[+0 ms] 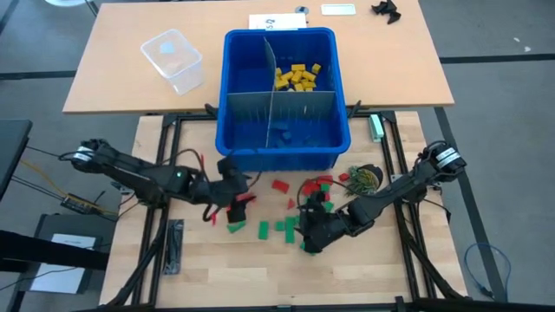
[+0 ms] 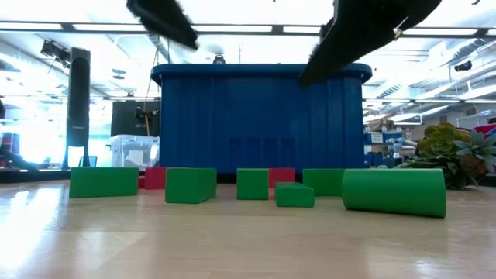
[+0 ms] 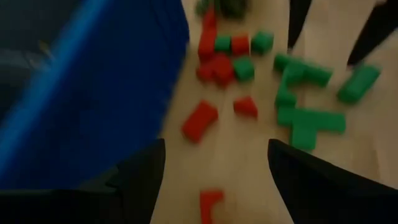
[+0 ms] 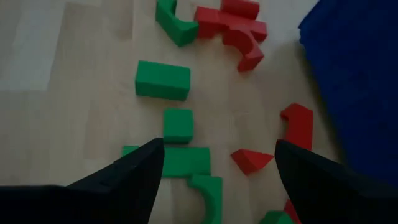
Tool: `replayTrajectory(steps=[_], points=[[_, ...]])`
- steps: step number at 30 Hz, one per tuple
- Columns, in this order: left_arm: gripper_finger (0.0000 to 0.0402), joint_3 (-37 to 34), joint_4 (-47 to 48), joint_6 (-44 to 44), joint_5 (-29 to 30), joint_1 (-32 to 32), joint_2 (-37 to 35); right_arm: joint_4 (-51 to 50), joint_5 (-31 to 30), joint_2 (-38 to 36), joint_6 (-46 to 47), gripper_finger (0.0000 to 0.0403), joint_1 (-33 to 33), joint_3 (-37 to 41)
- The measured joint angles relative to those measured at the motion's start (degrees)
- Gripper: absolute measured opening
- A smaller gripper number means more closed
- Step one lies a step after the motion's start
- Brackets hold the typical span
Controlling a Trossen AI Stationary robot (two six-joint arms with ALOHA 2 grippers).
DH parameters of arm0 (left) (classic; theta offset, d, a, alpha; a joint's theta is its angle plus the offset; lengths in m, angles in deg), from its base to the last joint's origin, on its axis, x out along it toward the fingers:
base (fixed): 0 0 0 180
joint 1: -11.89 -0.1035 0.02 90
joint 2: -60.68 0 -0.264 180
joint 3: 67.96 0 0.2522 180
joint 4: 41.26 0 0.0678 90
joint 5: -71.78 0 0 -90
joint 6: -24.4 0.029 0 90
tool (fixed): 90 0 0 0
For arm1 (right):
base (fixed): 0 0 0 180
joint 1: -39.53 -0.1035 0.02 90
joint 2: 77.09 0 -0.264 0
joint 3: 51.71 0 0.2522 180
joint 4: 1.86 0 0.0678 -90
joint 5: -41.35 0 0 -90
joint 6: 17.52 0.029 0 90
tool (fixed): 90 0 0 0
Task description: Sort Items/Unsort Items
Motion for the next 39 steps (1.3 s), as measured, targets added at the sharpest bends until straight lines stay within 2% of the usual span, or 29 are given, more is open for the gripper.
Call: replayTrajectory(steps=[6,10,16,21,28,34,37,39], points=[[0.0286,-4.63,1.22,-9.26,-2.27,-0.22,1.63,0.06,1.41,0.00,-1.85,0.0305,2.72,0.00],[0.0278,-6.44,1.55,-10.24,-4.27,-2.90,3.54,0.84,1.50,0.00,-2.04,0.0305,4.16,0.00],[0.0265,-6.75,1.07,-10.14,-12.39,-8.27,7.87,2.55,1.45,0.00,-2.87,0.0305,6.35,0.00],[0.0260,-6.79,0.92,-8.57,-18.80,-11.33,12.61,2.74,1.45,0.00,-1.57,0.0305,6.96,0.00],[0.0260,-6.79,0.29,-6.18,-18.54,-12.40,20.62,2.81,1.04,0.00,2.42,0.0305,6.52,0.00],[0.0252,-6.42,-2.88,0.24,-22.96,-12.56,26.43,2.85,0.10,0.00,5.27,0.0305,5.49,0.04],[0.0233,-6.06,-2.95,3.01,-24.85,-12.96,27.68,2.77,-1.18,0.01,6.84,0.0305,4.94,0.48],[0.0204,-6.09,-3.83,4.58,-24.96,-13.03,27.70,2.80,-1.60,0.02,7.85,0.0305,4.47,0.83]])
